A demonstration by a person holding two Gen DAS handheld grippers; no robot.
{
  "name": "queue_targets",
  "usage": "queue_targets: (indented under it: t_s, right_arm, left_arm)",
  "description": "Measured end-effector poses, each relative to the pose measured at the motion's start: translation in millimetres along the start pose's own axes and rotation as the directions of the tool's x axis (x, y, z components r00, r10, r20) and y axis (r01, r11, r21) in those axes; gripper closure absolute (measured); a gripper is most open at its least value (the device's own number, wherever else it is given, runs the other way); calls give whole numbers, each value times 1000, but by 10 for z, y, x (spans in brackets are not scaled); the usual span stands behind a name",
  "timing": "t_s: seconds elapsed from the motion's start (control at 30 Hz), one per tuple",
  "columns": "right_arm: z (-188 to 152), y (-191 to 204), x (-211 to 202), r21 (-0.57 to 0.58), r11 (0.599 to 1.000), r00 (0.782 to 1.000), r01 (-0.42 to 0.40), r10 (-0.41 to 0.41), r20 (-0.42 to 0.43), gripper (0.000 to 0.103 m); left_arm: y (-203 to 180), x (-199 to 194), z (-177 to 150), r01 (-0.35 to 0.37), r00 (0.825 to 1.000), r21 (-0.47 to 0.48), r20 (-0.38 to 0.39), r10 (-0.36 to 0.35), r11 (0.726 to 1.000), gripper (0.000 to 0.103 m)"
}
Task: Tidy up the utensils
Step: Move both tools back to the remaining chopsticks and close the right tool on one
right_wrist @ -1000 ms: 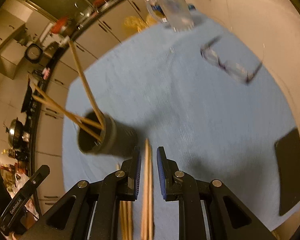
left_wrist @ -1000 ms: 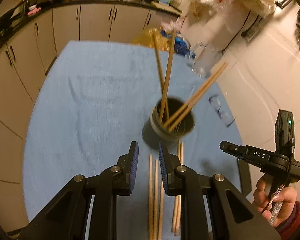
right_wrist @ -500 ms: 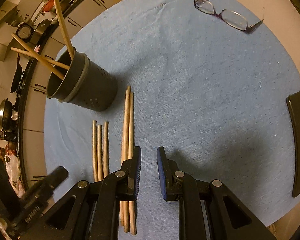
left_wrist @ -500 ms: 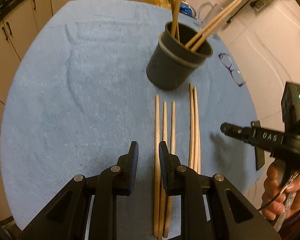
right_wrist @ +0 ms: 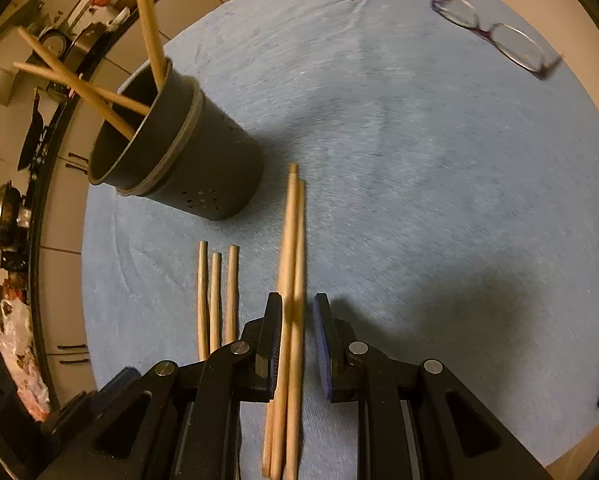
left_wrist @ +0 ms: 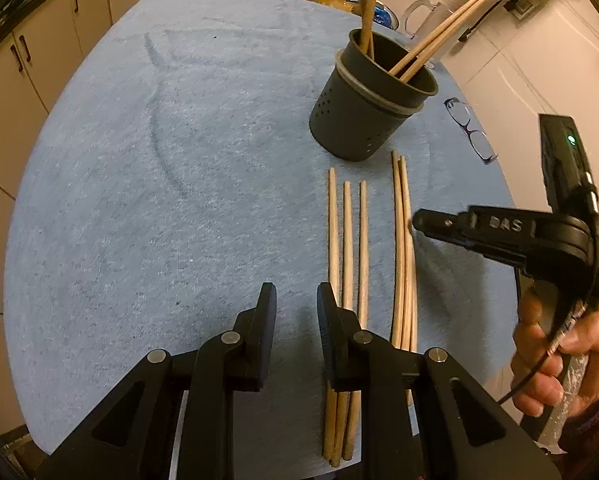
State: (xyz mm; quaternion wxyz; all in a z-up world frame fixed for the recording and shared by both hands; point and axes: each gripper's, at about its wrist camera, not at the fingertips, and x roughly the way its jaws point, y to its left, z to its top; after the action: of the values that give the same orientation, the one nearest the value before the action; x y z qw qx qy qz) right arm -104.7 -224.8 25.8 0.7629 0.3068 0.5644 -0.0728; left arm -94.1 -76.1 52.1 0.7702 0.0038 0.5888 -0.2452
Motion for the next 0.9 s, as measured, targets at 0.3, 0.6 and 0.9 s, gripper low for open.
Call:
queue_targets:
  t_s: [0.3, 0.6, 0.9]
  right_arm:
    - [33, 19, 35, -41, 999, 1000, 21, -21, -3, 97]
    - [70, -450, -103, 18, 999, 999, 44, -44, -5, 102]
    - [91, -627, -161, 46, 999, 999, 24, -23, -23, 101]
  left_arm:
    - [-14, 87, 33, 11, 1000, 6, -15, -11, 1000, 84]
    - [-152, 326, 180, 29, 999, 25, -47, -28, 999, 84]
    - [-282, 588, 311, 26, 997, 63, -80, -21, 998, 84]
